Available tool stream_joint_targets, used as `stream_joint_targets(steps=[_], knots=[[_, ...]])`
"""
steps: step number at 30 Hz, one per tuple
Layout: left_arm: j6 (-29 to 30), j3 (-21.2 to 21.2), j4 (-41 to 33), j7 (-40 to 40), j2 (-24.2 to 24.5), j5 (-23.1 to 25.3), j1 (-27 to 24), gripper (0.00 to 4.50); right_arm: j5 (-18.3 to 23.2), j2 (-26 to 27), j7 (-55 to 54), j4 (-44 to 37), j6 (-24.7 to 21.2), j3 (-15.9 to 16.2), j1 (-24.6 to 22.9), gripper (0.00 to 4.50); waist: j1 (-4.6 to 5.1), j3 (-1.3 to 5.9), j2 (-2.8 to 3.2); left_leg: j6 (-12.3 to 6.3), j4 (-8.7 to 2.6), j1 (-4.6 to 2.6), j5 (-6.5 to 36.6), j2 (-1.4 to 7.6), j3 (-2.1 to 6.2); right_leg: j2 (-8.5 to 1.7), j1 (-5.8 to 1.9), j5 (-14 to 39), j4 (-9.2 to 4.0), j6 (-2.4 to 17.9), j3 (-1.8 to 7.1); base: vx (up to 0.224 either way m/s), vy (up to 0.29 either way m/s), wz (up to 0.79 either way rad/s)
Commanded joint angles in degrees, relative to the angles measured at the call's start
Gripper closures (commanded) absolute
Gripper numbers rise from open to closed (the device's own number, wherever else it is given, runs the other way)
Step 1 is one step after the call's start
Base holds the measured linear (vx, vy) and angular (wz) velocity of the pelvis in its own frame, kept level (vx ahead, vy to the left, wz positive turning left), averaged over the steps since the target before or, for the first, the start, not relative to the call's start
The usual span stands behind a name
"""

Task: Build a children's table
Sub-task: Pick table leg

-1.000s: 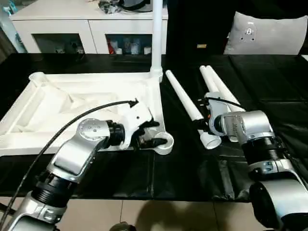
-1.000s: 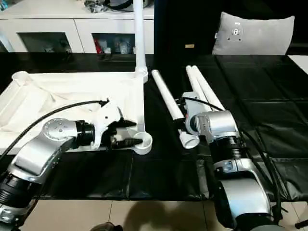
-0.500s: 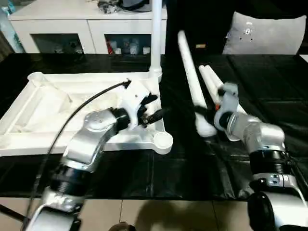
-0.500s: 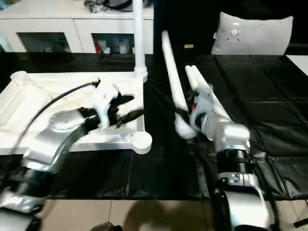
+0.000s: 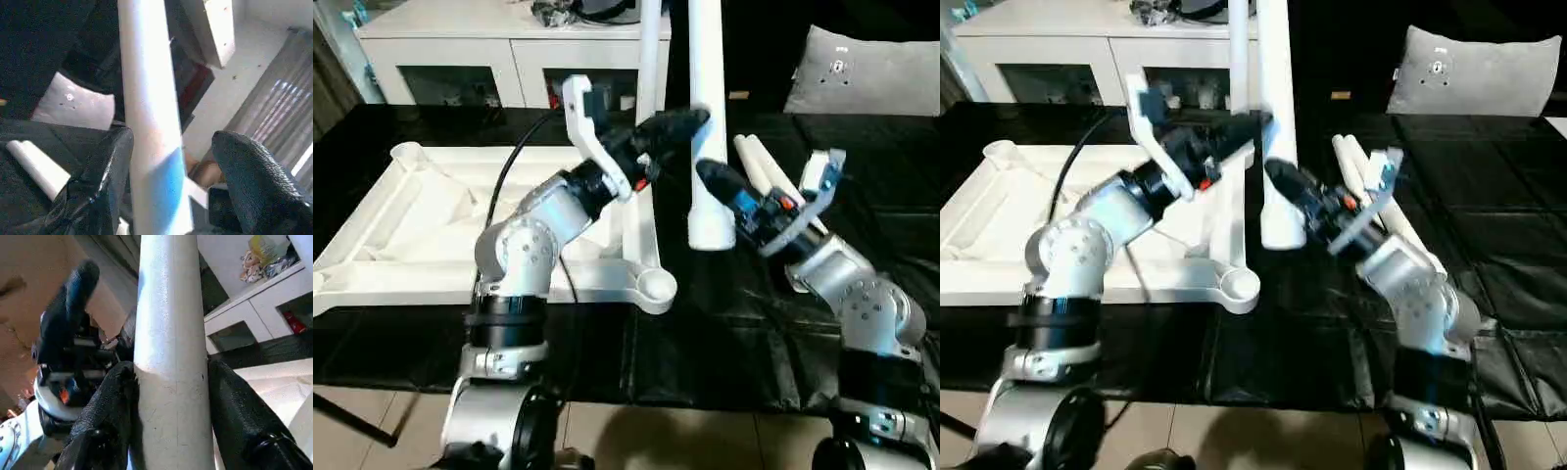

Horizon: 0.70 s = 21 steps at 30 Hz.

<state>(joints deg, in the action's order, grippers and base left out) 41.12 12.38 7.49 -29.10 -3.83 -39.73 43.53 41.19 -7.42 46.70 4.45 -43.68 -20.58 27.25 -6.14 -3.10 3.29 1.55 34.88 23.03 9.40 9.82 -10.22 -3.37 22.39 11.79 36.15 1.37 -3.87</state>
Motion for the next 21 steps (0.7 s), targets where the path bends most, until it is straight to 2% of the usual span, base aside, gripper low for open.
stream_joint_targets(steps=[1, 4, 7, 11, 13, 16, 18, 20, 21], knots=[[1.2, 0.5, -0.8, 1.5, -0.3, -0.9, 1.2, 1.11, 2.4, -0.1, 1.3, -2.4, -0.2, 0.6, 0.0, 2.64, -0.18, 4.19, -0.70, -2.48, -3.47, -1.30, 8.6, 3.01, 1.48, -5.09, -2.74, 12.8, -5.52, 9.3, 2.59, 0.000, 0.000, 0.00], [1.9, -0.1, -0.9, 2.3, -0.5, -1.3, 1.1, 1.11, 3.6, 0.1, 1.8, -3.3, -0.6, 1.0, -0.4, 2.64, -0.46, 4.24, -0.85, -2.62, -3.55, -1.30, 8.2, 3.12, 1.52, -5.08, -2.67, 12.4, -5.49, 8.5, 2.64, 0.000, 0.000, 0.00], [2.8, -0.2, -1.0, 3.5, -0.3, -1.7, 0.9, 1.11, 5.0, 0.0, 2.4, -4.6, -0.7, 1.7, -1.1, 2.64, -0.58, 4.26, -0.75, -2.67, -3.59, -1.29, 7.6, 3.12, 1.54, -5.13, -2.64, 11.3, -5.46, 8.6, 2.62, 0.000, 0.000, 0.00], [1.3, -1.7, -0.1, 4.3, 1.0, 1.6, 0.9, 1.11, 2.3, -0.7, 1.6, -5.0, 1.2, 3.8, -1.4, 2.64, -0.54, 4.23, -0.79, -2.32, -3.74, -1.26, 7.6, 3.18, 1.60, -5.11, -2.57, 11.2, -5.52, 8.0, 2.62, 0.000, 0.000, 0.00], [0.8, -2.7, -0.1, 4.3, 1.6, 3.0, 0.6, 1.11, -4.1, -1.7, 0.6, -6.1, 6.5, 7.8, -1.9, 2.64, -0.55, 4.20, -0.87, -1.58, -3.80, -1.25, 8.0, 3.24, 1.59, -5.17, -2.52, 12.1, -5.64, 7.1, 2.66, 0.000, 0.000, 0.00], [0.8, -3.7, -1.0, 4.0, 1.8, 3.2, 0.1, 1.11, -8.5, -0.8, -1.8, -6.4, 10.4, 10.7, -1.6, 2.64, -0.34, 4.17, -0.92, -1.06, -3.88, -1.18, 8.0, 3.11, 1.57, -5.24, -2.51, 12.1, -5.57, 7.0, 2.71, 0.000, 0.000, 0.00], [-0.8, -5.5, -1.3, 4.4, 1.8, 5.2, -0.6, 1.11, -16.5, -0.6, -5.1, -6.1, 18.2, 15.6, -1.4, 2.64, -0.14, 4.11, -0.86, -1.02, -3.90, -1.15, 8.3, 3.18, 1.53, -5.16, -2.29, 12.2, -5.62, 7.2, 2.76, 0.000, 0.000, 0.00], [-1.3, -6.0, -1.2, 4.5, 1.8, 5.8, -0.8, 1.11, -18.7, -0.7, -5.7, -5.8, 20.1, 17.2, -1.5, 2.65, -0.18, 4.13, -0.78, -0.65, -3.93, -1.27, 8.6, 3.22, 1.61, -5.22, -2.32, 11.9, -5.52, 7.0, 2.79, 0.000, 0.000, 0.00], [-2.2, -6.5, -0.5, 5.4, 1.7, 6.9, -1.0, 1.11, -23.4, -0.4, -7.9, -4.2, 25.6, 19.6, -1.4, 2.65, -0.14, 4.14, -0.87, -0.69, -3.91, -1.27, 8.5, 3.19, 1.55, -5.20, -2.33, 11.8, -5.55, 7.0, 2.83, 0.000, 0.000, 0.00]])
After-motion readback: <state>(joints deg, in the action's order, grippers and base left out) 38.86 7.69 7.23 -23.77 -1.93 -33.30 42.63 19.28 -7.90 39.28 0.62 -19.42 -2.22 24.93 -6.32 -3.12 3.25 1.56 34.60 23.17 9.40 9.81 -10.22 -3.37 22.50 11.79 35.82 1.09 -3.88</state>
